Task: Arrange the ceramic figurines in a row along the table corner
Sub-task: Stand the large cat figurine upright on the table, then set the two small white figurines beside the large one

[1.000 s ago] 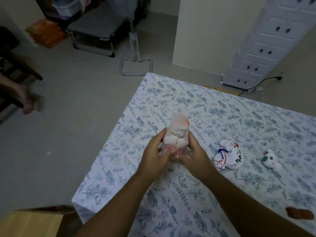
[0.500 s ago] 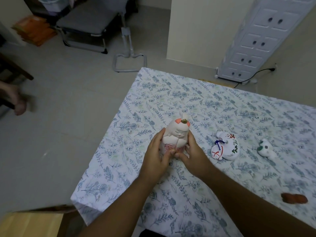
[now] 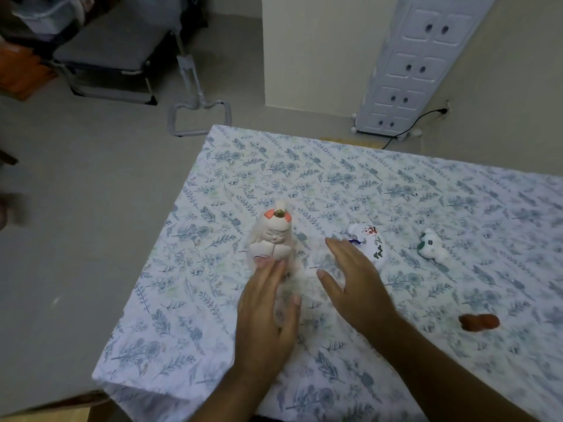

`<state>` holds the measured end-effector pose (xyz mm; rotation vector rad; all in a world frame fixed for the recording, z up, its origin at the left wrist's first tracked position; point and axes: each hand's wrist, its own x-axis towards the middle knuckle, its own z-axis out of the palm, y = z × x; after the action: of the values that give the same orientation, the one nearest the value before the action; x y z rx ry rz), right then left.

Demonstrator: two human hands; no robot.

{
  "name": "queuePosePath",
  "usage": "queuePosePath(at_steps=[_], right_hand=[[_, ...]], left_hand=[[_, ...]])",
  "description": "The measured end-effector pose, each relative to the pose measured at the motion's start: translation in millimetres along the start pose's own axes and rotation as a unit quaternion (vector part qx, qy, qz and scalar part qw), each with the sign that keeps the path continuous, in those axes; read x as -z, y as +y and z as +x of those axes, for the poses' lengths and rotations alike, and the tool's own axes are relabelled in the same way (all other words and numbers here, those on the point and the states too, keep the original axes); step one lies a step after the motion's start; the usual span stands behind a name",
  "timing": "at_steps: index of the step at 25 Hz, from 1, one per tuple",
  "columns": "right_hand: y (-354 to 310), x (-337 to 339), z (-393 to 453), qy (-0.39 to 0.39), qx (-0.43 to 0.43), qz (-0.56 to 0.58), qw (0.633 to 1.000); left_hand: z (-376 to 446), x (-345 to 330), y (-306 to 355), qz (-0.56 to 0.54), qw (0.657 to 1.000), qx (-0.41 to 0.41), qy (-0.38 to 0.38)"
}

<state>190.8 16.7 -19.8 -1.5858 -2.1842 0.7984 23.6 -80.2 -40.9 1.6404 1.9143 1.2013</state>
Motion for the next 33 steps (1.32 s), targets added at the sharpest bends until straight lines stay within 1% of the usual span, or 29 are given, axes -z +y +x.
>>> queuePosePath(at_steps=[1, 3, 6, 8, 11, 14, 15, 16, 18, 20, 22, 23, 25, 29, 33], right_hand=[[11, 10, -6, 0.010, -0.010, -0.016, 1.000], [39, 28, -13, 0.031, -0.042, -0.046, 0.998], [93, 55, -13, 0.061, -0.098, -0.054, 0.992], [129, 71, -9, 0.068, -0.133, -0.050, 0.988], [179, 88, 6, 0.068, -0.171, -0.037, 0.982], [213, 95, 31, 0.042, -0.221, -0.015, 0.974], [221, 96, 38, 0.023, -0.230, -0.011, 0.973], [226, 94, 43, 0.004, -0.234, -0.015, 0.972], [233, 88, 47, -0.018, -0.224, -0.020, 0.974], [235, 85, 49, -0.008, -0.198, 0.005, 0.980], [232, 86, 47, 0.012, -0.178, 0.066, 0.982], [230, 87, 47, 0.022, -0.173, 0.089, 0.981], [226, 88, 50, 0.033, -0.159, 0.091, 0.982], [211, 83, 59, 0.012, -0.115, 0.020, 0.993], [198, 74, 58, -0.031, -0.104, -0.068, 0.992]], left_hand=[[-4, -12, 8, 0.001, 1.000, -0.012, -0.025], [-2, -41, 24, -0.005, 0.997, 0.002, -0.080], [26, -93, 43, -0.007, 0.985, 0.084, -0.151], [49, -126, 45, 0.003, 0.973, 0.145, -0.181], [80, -164, 41, 0.054, 0.960, 0.197, -0.193], [93, -187, 44, 0.147, 0.935, 0.191, -0.258], [94, -193, 48, 0.155, 0.936, 0.185, -0.257], [93, -197, 53, 0.141, 0.944, 0.178, -0.240], [91, -204, 63, 0.055, 0.962, 0.190, -0.190], [90, -212, 74, -0.038, 0.965, 0.218, -0.141], [90, -217, 84, -0.068, 0.965, 0.228, -0.105], [90, -219, 89, -0.068, 0.967, 0.225, -0.095], [90, -221, 96, -0.065, 0.973, 0.209, -0.078], [96, -214, 100, 0.009, 0.986, 0.159, -0.054], [89, -212, 88, 0.050, 0.987, 0.147, -0.048]])
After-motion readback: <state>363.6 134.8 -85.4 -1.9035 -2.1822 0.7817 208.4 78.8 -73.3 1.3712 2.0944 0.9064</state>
